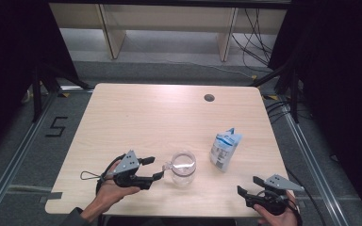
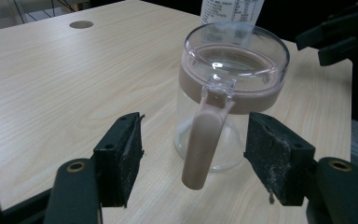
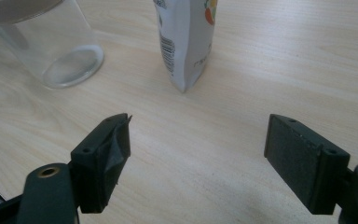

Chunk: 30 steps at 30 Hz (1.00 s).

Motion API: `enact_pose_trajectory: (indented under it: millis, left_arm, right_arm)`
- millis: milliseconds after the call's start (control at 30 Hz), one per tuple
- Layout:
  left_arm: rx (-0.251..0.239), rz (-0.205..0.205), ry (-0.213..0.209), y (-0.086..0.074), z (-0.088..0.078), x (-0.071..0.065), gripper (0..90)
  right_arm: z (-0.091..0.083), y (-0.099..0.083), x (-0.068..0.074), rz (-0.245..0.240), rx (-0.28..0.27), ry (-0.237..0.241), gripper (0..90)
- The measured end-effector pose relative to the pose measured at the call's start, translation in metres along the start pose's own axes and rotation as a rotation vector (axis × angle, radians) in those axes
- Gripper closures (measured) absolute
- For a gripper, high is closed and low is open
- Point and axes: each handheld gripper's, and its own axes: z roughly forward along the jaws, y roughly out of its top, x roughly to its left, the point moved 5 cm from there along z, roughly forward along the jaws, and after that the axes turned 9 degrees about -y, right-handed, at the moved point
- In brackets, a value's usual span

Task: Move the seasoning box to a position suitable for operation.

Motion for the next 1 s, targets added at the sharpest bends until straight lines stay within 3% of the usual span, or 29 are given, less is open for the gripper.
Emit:
enact_pose_trajectory:
  millis: [67, 100, 200, 233, 300, 367, 467, 633, 867, 900, 1000]
  left_arm:
    - [-0.016, -0.010, 0.010, 0.002, -0.002, 0.000, 38.8]
    - [-0.038, -0.041, 0.012, 0.004, -0.004, -0.001, 40.4]
    - [-0.038, -0.038, 0.024, 0.005, -0.006, 0.000, 47.5]
    - [-0.051, -0.060, 0.033, 0.007, -0.008, 0.001, 48.8]
    - [-0.067, -0.072, 0.019, 0.008, -0.009, 0.001, 55.6]
    - [-0.082, -0.070, 0.018, 0.011, -0.010, 0.001, 61.2]
    - [-0.101, -0.070, 0.011, 0.015, -0.009, 0.000, 70.2]
    - [-0.089, -0.051, 0.015, 0.020, -0.005, -0.005, 82.9]
    - [-0.080, -0.029, 0.017, 0.029, 0.003, -0.011, 86.8]
    - [-0.072, -0.019, 0.018, 0.029, 0.005, -0.012, 86.9]
    - [-0.067, -0.011, 0.013, 0.029, 0.007, -0.011, 87.4]
  right_arm:
    - [0.000, 0.000, 0.001, -0.003, -0.004, 0.009, 22.3]
    - [-0.001, 0.000, 0.002, 0.001, 0.000, 0.014, 22.3]
    - [-0.001, 0.001, 0.001, 0.000, -0.007, 0.012, 22.3]
    - [0.000, 0.001, 0.001, 0.003, -0.013, 0.009, 22.4]
    - [0.000, 0.001, 0.002, 0.018, -0.006, 0.010, 22.6]
    - [0.000, 0.001, 0.000, -0.008, -0.018, -0.004, 22.6]
    - [0.000, 0.001, 0.000, -0.006, -0.017, -0.003, 22.9]
    - [0.000, 0.001, 0.000, -0.005, -0.017, -0.002, 23.2]
    - [0.000, 0.001, 0.000, -0.006, -0.019, 0.002, 23.4]
    - [-0.001, 0.000, 0.005, 0.044, 0.009, 0.011, 23.5]
    - [-0.001, 0.000, 0.004, 0.038, 0.005, 0.011, 23.6]
